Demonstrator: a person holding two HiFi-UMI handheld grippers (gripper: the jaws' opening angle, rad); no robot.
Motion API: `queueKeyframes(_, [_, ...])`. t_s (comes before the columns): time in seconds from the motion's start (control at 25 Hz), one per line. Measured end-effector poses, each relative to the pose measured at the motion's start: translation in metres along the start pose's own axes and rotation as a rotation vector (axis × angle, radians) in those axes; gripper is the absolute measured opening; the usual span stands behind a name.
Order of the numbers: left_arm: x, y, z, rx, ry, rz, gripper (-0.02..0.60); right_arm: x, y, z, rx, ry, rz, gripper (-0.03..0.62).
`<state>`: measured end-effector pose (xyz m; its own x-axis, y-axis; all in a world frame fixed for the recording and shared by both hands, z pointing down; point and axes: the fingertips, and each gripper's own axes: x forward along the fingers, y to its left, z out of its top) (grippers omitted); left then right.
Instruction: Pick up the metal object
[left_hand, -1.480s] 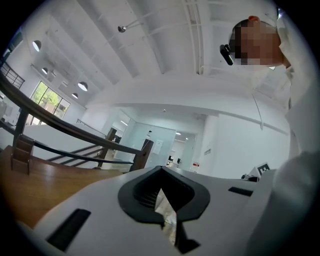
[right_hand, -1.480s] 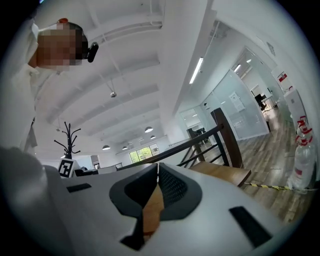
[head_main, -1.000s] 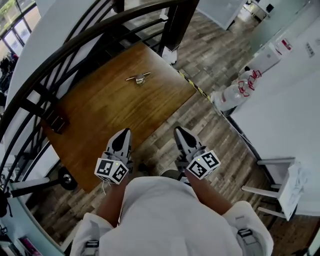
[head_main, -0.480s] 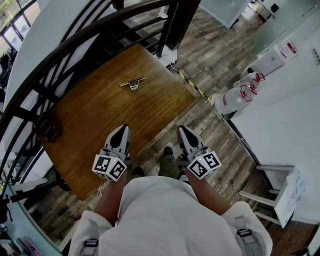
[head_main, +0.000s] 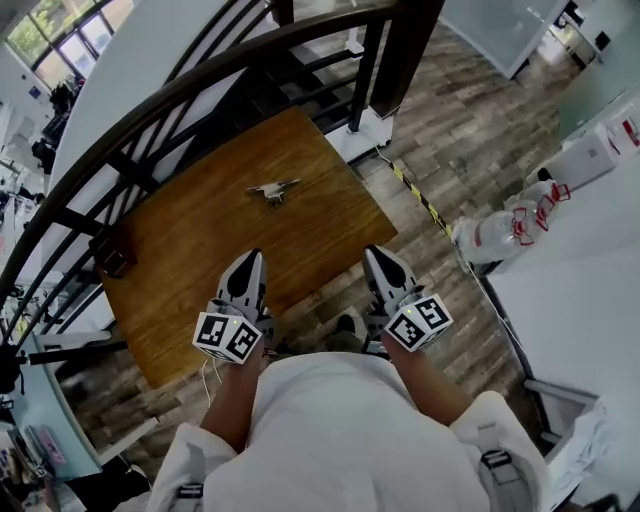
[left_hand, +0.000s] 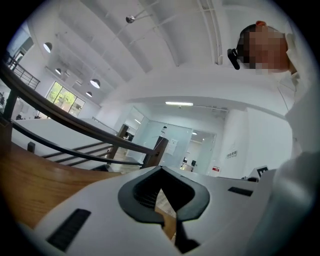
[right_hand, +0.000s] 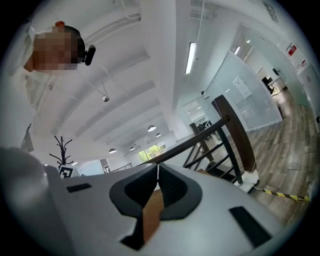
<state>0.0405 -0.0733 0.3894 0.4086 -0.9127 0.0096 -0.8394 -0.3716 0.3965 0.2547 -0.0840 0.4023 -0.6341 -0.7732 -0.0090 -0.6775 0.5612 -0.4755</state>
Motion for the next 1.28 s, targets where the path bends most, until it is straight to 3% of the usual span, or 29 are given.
queueKeyframes(0.24, [0.017,-0.019,-0.013,0.008,-0.019,0.127,0.012,0.016,-0.045,0.008,0.057,0.052,0.109,0.026])
queueKeyframes(0.52, [0.015,-0.01,-0.024,0.025,-0.009,0.242,0.012,0.033,-0.073,-0.003,0.089,0.087,0.159,0.026])
queueKeyframes(0.8, [0.03,0.01,-0.021,0.02,-0.005,0.285,0.012,0.063,-0.082,-0.016,0.122,0.131,0.188,0.026])
queueKeyframes(1.28, [0.067,0.106,-0.008,-0.072,-0.035,0.28,0.012,0.159,-0.069,-0.05,0.165,0.26,0.212,0.026])
